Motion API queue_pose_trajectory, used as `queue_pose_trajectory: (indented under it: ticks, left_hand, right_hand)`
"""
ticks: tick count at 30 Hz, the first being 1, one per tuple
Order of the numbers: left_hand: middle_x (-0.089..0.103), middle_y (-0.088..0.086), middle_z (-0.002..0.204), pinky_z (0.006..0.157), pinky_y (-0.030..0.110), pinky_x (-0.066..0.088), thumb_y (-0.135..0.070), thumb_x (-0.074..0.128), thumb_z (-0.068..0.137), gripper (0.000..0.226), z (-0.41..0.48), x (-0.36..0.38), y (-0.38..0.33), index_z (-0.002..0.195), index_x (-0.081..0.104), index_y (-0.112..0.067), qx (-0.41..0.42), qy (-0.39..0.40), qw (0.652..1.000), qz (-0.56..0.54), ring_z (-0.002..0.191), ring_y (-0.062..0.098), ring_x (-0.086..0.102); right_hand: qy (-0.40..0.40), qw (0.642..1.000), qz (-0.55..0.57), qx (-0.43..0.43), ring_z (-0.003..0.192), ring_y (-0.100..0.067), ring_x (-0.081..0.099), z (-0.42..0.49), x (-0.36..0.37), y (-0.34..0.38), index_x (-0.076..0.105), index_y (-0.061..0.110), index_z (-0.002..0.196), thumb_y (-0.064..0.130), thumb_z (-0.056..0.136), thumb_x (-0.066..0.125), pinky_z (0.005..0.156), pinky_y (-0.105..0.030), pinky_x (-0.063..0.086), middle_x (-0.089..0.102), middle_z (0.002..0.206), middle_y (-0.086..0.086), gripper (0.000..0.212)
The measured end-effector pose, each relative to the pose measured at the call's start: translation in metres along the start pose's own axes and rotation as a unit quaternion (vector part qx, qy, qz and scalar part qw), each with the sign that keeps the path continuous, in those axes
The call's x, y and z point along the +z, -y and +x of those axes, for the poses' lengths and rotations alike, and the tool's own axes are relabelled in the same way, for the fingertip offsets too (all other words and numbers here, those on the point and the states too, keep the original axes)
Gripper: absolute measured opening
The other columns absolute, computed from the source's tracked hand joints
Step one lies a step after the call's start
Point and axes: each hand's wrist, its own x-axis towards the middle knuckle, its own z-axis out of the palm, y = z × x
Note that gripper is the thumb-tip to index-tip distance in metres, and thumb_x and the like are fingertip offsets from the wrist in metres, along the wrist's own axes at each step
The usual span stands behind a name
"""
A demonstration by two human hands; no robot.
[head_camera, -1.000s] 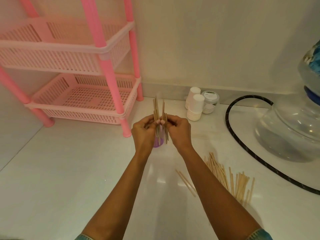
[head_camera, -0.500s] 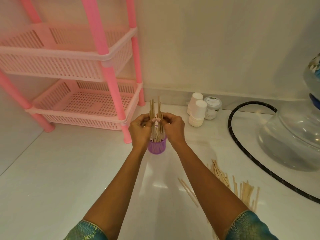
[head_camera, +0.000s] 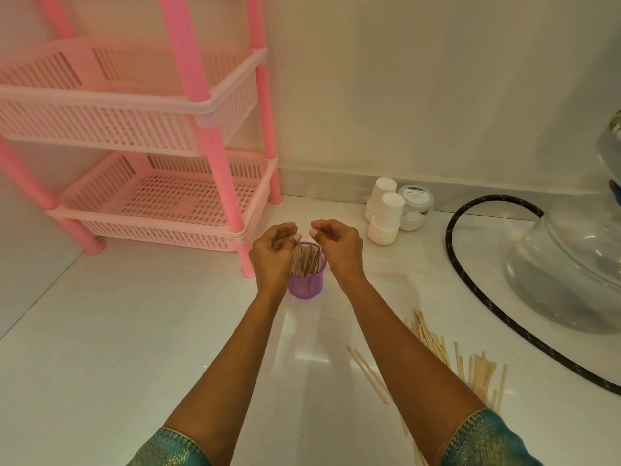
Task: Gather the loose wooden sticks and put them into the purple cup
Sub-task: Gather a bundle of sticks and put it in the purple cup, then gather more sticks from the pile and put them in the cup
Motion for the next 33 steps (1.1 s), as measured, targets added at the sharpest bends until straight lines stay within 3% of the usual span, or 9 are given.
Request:
queue_pose_trajectory:
  ticks: [8,12,16,20,23,28,33]
  left_hand:
    - [0.072,-0.004,0.094,0.077,0.01,0.053,-0.005,0.068,0.086,0.015,-0.007,0.001,-0.003,0.101,0.071,-0.009,0.029,-0.036,0.999,-0.018,0.093,0.009,0.068]
    - [0.072,-0.009,0.091,0.08,0.018,0.055,-0.007,0.065,0.088,0.014,-0.019,0.009,-0.003,0.096,0.073,-0.015,0.049,-0.007,0.999,-0.009,0.093,0.008,0.067]
    - [0.074,-0.001,0.095,0.087,0.029,0.056,-0.008,0.064,0.088,0.015,-0.031,0.02,0.002,0.1,0.074,-0.01,0.069,0.029,0.997,0.021,0.094,0.012,0.068]
    - [0.074,-0.003,0.094,0.082,0.023,0.056,-0.014,0.068,0.087,0.013,-0.046,0.031,0.013,0.099,0.075,-0.013,0.133,0.051,0.986,0.091,0.089,0.011,0.068]
    - [0.073,-0.008,0.094,0.078,0.024,0.057,-0.024,0.069,0.087,0.013,-0.058,0.037,0.024,0.099,0.074,-0.021,0.13,0.068,0.981,0.124,0.088,0.011,0.068]
    - [0.073,-0.01,0.098,0.079,0.023,0.057,-0.022,0.066,0.09,0.013,-0.086,0.044,0.037,0.101,0.073,-0.021,0.105,0.104,0.975,0.165,0.089,0.007,0.067]
    - [0.072,-0.014,0.099,0.079,0.019,0.054,-0.026,0.062,0.092,0.014,-0.112,0.045,0.044,0.102,0.071,-0.025,0.088,0.147,0.961,0.217,0.09,0.001,0.065]
  right_hand:
    - [-0.02,1.0,0.012,-0.009,0.092,-0.016,0.069,0.004,-0.014,-0.006,0.074,0.013,0.099,0.012,0.086,0.069,0.089,-0.032,0.056,0.074,0.096,-0.003,0.014]
    - [-0.029,1.0,-0.008,-0.008,0.091,-0.015,0.069,-0.001,-0.026,-0.014,0.074,0.013,0.096,0.012,0.087,0.068,0.089,-0.03,0.055,0.074,0.093,-0.002,0.012]
    - [-0.038,0.998,-0.053,-0.028,0.086,-0.01,0.066,-0.012,-0.036,-0.017,0.074,0.014,0.092,0.017,0.086,0.068,0.08,-0.021,0.051,0.073,0.088,0.003,0.009]
    - [-0.049,0.992,-0.112,-0.037,0.085,-0.009,0.064,-0.022,-0.047,-0.028,0.071,0.016,0.083,0.024,0.084,0.071,0.073,-0.02,0.048,0.071,0.083,0.006,0.008]
    - [-0.06,0.984,-0.16,-0.042,0.088,-0.011,0.06,-0.033,-0.058,-0.039,0.064,0.024,0.078,0.027,0.082,0.072,0.071,-0.023,0.046,0.067,0.082,0.006,0.009]
    - [-0.065,0.972,-0.223,-0.03,0.089,-0.01,0.054,-0.057,-0.079,-0.054,0.062,0.02,0.082,0.028,0.081,0.072,0.065,-0.019,0.04,0.06,0.086,0.005,0.013]
    - [-0.064,0.961,-0.269,-0.014,0.088,-0.012,0.054,-0.077,-0.1,-0.072,0.059,0.021,0.081,0.031,0.08,0.071,0.069,-0.032,0.049,0.058,0.084,0.007,0.016]
